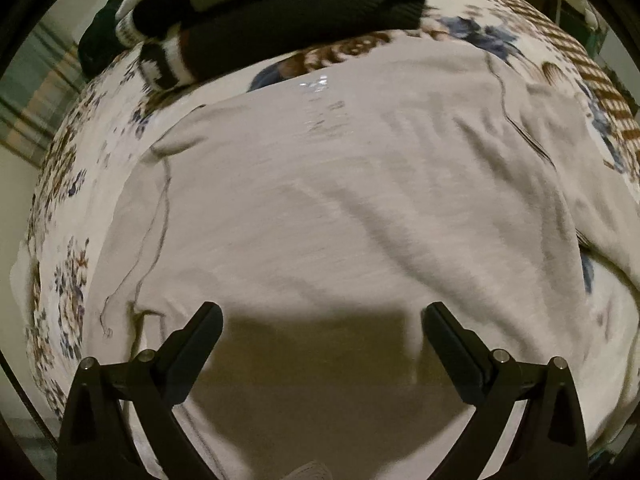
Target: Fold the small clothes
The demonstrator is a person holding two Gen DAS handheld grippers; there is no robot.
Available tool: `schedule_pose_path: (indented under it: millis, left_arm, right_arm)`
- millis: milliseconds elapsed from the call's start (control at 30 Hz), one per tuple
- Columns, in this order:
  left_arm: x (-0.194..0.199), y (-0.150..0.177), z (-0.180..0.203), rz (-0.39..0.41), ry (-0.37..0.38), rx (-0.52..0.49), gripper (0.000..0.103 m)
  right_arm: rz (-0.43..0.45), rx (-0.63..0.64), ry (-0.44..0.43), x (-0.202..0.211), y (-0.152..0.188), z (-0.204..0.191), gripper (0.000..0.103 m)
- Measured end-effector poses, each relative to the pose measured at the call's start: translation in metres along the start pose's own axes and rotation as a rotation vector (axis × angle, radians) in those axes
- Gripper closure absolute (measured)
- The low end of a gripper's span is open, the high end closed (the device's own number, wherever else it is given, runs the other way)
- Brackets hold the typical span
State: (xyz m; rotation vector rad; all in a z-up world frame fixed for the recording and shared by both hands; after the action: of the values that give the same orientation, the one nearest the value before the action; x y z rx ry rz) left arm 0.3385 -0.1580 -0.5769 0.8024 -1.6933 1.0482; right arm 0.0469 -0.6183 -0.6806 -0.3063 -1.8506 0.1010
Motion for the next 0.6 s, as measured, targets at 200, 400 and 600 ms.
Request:
schedule_pose_path:
  millis: [200,400,600]
  left_arm:
    - [0.008,0.011,-0.046,-0.01,0.012,0.135,0.0]
    - [0.019,0.034,-0.114,-0.009,-0.028,0.289,0.0]
    - [0.017,0.072,-0.192,-0.032,-0.088,0.441,0.0]
  right_arm:
    - [0.079,0.272,-0.049,0.058,0.042,-0.105,0.097]
    - [0.009,0.667,-0.209,0.086,0.195,-0.259,0.097]
    - [-0.106,0.992,-0.279,0.052,0.397,-0.341,0.097]
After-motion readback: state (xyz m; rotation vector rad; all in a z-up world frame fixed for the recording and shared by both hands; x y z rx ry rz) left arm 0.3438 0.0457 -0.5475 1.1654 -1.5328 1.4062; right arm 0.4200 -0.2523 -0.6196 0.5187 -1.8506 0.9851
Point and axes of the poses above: each gripper's, at about its wrist camera, not at the fingertips, and x roughly against the way its jaws point, z to its right, y to its underside, the point moved 9 cm from there along -x, roughly the way its jaws point, and after that the axes turned 2 degrees about y, right-handed, at the moved point
